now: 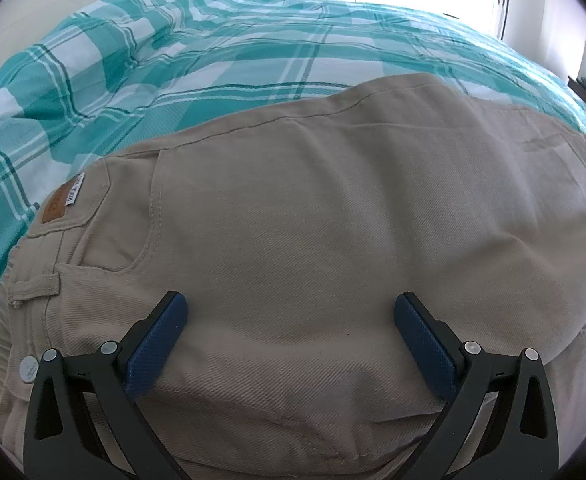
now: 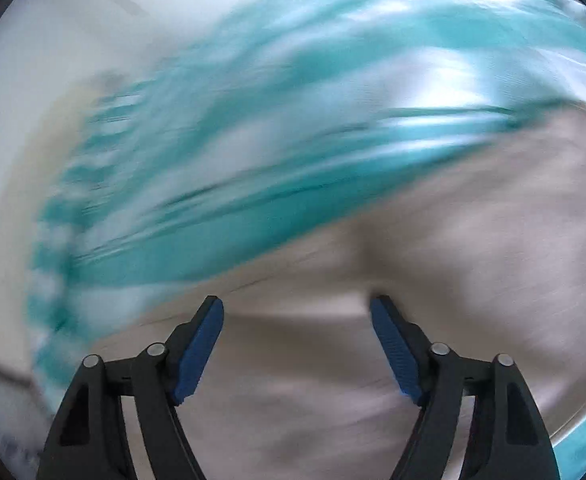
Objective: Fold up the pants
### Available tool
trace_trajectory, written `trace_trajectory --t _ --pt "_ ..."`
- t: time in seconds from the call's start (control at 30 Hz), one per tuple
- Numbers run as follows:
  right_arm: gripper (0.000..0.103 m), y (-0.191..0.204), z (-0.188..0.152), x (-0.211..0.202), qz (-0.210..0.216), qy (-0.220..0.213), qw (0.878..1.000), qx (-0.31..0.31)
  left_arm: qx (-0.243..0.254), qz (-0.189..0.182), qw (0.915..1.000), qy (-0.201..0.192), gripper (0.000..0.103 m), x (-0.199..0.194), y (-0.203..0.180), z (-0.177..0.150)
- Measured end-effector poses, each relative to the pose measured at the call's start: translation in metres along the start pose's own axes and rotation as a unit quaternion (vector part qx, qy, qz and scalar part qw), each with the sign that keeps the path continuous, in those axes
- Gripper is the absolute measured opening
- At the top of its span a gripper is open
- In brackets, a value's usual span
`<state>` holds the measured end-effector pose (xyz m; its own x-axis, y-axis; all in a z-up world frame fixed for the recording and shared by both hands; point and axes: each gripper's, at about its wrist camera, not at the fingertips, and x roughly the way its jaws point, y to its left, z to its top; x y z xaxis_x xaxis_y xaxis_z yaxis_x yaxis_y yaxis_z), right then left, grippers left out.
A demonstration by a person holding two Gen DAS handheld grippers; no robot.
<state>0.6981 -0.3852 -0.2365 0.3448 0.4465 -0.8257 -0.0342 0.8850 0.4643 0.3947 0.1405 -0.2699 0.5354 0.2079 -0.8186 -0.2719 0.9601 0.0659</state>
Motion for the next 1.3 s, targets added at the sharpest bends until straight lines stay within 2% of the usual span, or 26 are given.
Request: trace_trajectory --t 0.03,0.07,0.17,0.2,0.23,0.33,0.4,0.43,0.47,0.5,0.53,0.57,0.6,0.63,0.67,0.73,0.83,0.87,0.93,1.0,1.07,1.13,1.2,1.23,1.27,1.3 --pt "0.044 -0.020 0.006 -0.005 -0.002 -0.010 1.000 0.013 -0.001 -0.001 1.0000 -0.001 0.102 0.000 0.000 0.000" --pt "0.044 -0.043 0.012 -0.019 -0.026 -0.032 0.999 0.031 -0.001 -0.001 1.0000 -0.002 0.102 0.000 0.001 -0.001" --pt "0.062 -0.080 0.017 -0.060 -0.106 -0.082 0.989 0.063 -0.002 -0.001 1.0000 -0.004 0.102 0.001 0.001 -0.001" --pt "0.064 -0.083 0.016 -0.072 -0.095 -0.094 0.989 0.061 -0.002 -0.001 1.0000 -0.005 0.102 0.001 0.001 -0.001" --pt "0.065 -0.082 0.013 -0.079 -0.053 -0.089 0.993 0.054 -0.002 -0.001 1.0000 -0.005 0.102 0.001 0.001 -0.001" --pt "0.065 -0.059 -0.004 -0.070 0.038 -0.040 0.998 0.001 -0.002 0.000 1.0000 -0.004 0.102 0.001 0.000 -0.001" --pt "0.065 -0.053 -0.016 -0.053 0.005 -0.001 0.999 -0.048 -0.002 -0.001 1.0000 -0.005 0.102 0.001 0.001 -0.001" --pt "0.061 -0.061 -0.019 -0.049 -0.025 0.005 0.998 -0.055 -0.002 -0.001 1.0000 -0.005 0.102 0.001 0.001 -0.001" --pt "0.047 -0.073 -0.020 -0.049 -0.041 -0.001 0.998 -0.051 -0.002 -0.001 1.0000 -0.005 0.102 0.001 0.001 -0.001" --pt "0.039 -0.094 -0.019 -0.061 -0.046 -0.025 0.998 -0.023 -0.002 -0.001 1.0000 -0.005 0.102 0.001 0.000 -0.001" --pt "0.039 -0.116 -0.019 -0.076 -0.061 -0.056 0.996 0.021 -0.003 -0.001 1.0000 -0.005 0.102 0.001 0.001 -0.001" --pt "0.042 -0.134 -0.021 -0.091 -0.079 -0.086 0.991 0.058 -0.003 -0.001 1.0000 -0.005 0.102 0.001 0.000 -0.001" --pt "0.057 -0.142 -0.023 -0.099 -0.098 -0.100 0.987 0.074 -0.003 -0.001 1.0000 -0.006 0.102 0.001 0.001 -0.001" --pt "0.064 -0.147 -0.026 -0.111 -0.124 -0.117 0.981 0.088 -0.003 -0.001 1.0000 -0.007 0.102 0.001 0.001 -0.001" --pt "0.071 -0.146 -0.029 -0.117 -0.110 -0.127 0.982 0.092 -0.004 -0.002 1.0000 -0.007 0.102 0.001 0.001 -0.001" --pt "0.072 -0.147 -0.030 -0.112 -0.062 -0.111 0.986 0.105 -0.005 -0.002 1.0000 -0.007 0.102 0.001 0.001 -0.002" --pt "0.074 -0.149 -0.029 -0.088 -0.056 -0.104 0.983 0.141 -0.005 -0.003 0.9999 -0.008 0.102 0.001 0.001 -0.002" --pt "0.073 -0.151 -0.039 -0.085 -0.055 -0.117 0.980 0.153 -0.006 -0.003 0.9999 -0.008 0.102 0.001 0.001 -0.002" --pt "0.056 -0.152 -0.037 -0.082 -0.042 -0.153 0.970 0.185 -0.007 -0.004 0.9999 -0.009 0.102 0.002 0.002 -0.002" --pt "0.022 -0.147 -0.035 -0.082 -0.036 -0.166 0.966 0.195 -0.007 -0.004 0.9999 -0.009 0.102 0.002 0.002 -0.002" --pt "0.018 -0.124 -0.029 -0.085 -0.055 -0.167 0.971 0.159 -0.009 -0.005 0.9999 -0.010 0.102 0.003 0.002 -0.002" --pt "0.012 -0.092 -0.030 -0.097 -0.053 -0.168 0.981 0.079 -0.008 -0.004 0.9999 -0.009 0.102 0.003 0.001 -0.002" --pt "0.012 -0.076 -0.041 -0.111 -0.051 -0.155 0.986 0.021 -0.008 -0.003 0.9999 -0.009 0.102 0.003 0.001 -0.002" --pt "0.012 -0.074 -0.047 -0.114 -0.069 -0.143 0.987 0.007 -0.007 -0.003 0.9999 -0.008 0.102 0.003 0.001 -0.001" --pt "0.015 -0.076 -0.055 -0.117 -0.088 -0.130 0.988 0.005 -0.007 -0.002 0.9999 -0.007 0.102 0.003 0.001 -0.001" --pt "0.030 -0.083 -0.066 -0.124 -0.119 -0.114 0.986 0.012 -0.006 -0.001 1.0000 -0.005 0.102 0.003 0.000 0.000"
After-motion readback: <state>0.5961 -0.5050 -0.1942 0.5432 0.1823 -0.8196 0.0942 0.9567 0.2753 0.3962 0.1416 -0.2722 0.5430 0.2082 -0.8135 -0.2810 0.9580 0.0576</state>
